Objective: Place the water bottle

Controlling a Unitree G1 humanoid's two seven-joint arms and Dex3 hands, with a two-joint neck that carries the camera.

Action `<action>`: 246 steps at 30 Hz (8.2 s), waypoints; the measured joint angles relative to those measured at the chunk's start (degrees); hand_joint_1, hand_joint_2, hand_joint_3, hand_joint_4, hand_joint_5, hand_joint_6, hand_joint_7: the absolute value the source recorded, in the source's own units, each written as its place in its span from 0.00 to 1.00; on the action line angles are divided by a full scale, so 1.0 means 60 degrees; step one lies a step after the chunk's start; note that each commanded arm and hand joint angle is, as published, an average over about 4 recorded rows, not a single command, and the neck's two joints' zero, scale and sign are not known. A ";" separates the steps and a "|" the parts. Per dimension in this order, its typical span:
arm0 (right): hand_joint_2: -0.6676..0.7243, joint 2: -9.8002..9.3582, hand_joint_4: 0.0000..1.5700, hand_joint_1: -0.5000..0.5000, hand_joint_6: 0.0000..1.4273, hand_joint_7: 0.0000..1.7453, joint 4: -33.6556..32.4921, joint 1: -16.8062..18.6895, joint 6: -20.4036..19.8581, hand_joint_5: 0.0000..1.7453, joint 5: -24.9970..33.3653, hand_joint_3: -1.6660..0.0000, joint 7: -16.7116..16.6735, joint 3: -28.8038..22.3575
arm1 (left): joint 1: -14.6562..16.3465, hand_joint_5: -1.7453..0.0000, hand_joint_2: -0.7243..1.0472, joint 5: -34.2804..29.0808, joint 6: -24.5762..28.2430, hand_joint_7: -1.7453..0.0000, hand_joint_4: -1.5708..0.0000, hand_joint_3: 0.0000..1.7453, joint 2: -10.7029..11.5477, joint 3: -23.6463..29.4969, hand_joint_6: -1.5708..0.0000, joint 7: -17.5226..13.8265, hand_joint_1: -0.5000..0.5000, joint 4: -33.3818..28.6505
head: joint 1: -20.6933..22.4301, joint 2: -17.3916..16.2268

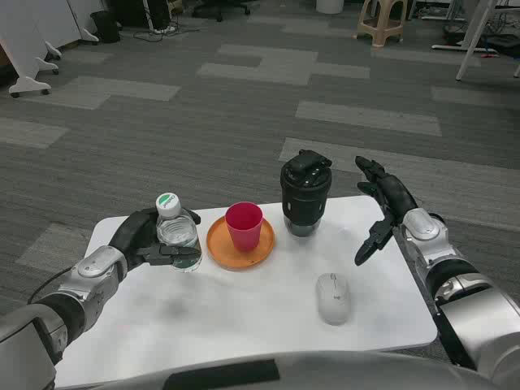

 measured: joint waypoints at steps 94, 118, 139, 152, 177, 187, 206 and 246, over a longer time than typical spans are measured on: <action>0.86 -0.0035 0.02 0.29 0.00 0.00 -0.0025 0.0050 0.0000 0.33 0.0000 0.90 -0.0054 0.0149 | 0.1239 0.00 0.90 -0.4028 -0.0371 0.08 0.00 0.05 -0.0771 -0.3946 0.17 0.1706 1.00 0.1461 | 0.3394 -0.1491; 0.86 -0.0035 0.02 0.29 0.00 0.00 -0.0025 0.0050 0.0000 0.33 0.0000 0.90 -0.0054 0.0149 | 0.1207 0.00 0.85 -0.4330 0.0031 0.32 0.05 0.05 -0.0735 -0.3984 0.23 0.1704 1.00 0.1381 | 0.3376 -0.1474; 0.86 -0.0035 0.02 0.29 0.00 0.00 -0.0025 0.0051 0.0000 0.33 0.0000 0.90 -0.0054 0.0149 | 0.1250 0.03 0.40 -0.4397 0.0381 0.53 0.03 0.05 -0.0691 -0.3986 0.15 0.1742 1.00 0.1322 | 0.3387 -0.1486; 0.86 -0.0035 0.02 0.29 0.00 0.00 -0.0026 0.0057 0.0000 0.33 0.0000 0.90 -0.0054 0.0149 | 0.1315 0.25 0.28 -0.4499 0.0481 0.68 0.04 0.05 -0.0692 -0.4017 0.15 0.1702 1.00 0.1380 | 0.3362 -0.1493; 0.86 -0.0035 0.02 0.29 0.00 0.00 -0.0025 0.0061 0.0000 0.33 0.0000 0.90 -0.0054 0.0149 | 0.1392 1.00 0.40 -0.5003 0.0460 1.00 1.00 0.05 -0.0687 -0.4000 0.82 0.1715 1.00 0.1448 | 0.3362 -0.1489; 0.86 -0.0035 0.03 0.29 0.00 0.00 -0.0026 0.0068 0.0000 0.33 0.0000 0.90 -0.0054 0.0148 | 0.1708 1.00 0.40 -0.5002 -0.0187 1.00 1.00 0.05 -0.0695 -0.3926 0.72 0.1726 1.00 0.1443 | 0.3379 -0.1464; 0.86 -0.0035 0.05 0.29 0.00 0.00 -0.0025 0.0182 0.0000 0.35 0.0000 0.90 -0.0054 0.0148 | 0.2076 1.00 0.40 -0.4986 -0.0682 1.00 1.00 0.05 -0.0571 -0.3013 0.38 0.1831 1.00 0.2046 | 0.3454 -0.1463; 0.86 -0.0027 0.05 0.29 0.00 0.00 -0.0025 0.0312 0.0003 0.39 0.0000 0.90 -0.0056 0.0109 | 0.3125 1.00 0.40 -0.4904 -0.3228 1.00 0.92 0.05 0.0637 0.2590 0.87 0.0970 1.00 0.0462 | 0.2187 -0.0327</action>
